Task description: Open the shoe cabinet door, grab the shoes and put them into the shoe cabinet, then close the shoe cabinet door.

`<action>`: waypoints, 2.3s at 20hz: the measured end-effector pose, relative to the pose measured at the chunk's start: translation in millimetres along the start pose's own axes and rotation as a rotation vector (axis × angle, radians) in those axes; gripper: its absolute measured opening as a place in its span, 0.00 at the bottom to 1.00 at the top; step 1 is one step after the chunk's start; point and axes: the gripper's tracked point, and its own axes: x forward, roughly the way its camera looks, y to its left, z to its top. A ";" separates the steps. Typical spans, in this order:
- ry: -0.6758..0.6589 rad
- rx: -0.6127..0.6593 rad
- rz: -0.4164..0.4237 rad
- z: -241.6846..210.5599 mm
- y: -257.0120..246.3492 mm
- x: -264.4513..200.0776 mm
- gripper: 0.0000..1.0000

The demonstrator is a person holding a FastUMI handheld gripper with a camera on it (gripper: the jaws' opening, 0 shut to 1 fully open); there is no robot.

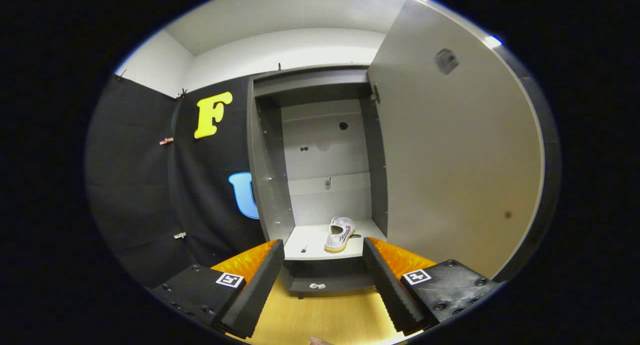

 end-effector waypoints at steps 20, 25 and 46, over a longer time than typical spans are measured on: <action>-0.031 -0.006 0.007 28.3 -210.3 -89.2 0.98; 0.020 -0.002 0.062 12.4 -209.7 -52.7 0.98; 0.017 0.008 0.193 -12.1 -58.6 -5.3 0.98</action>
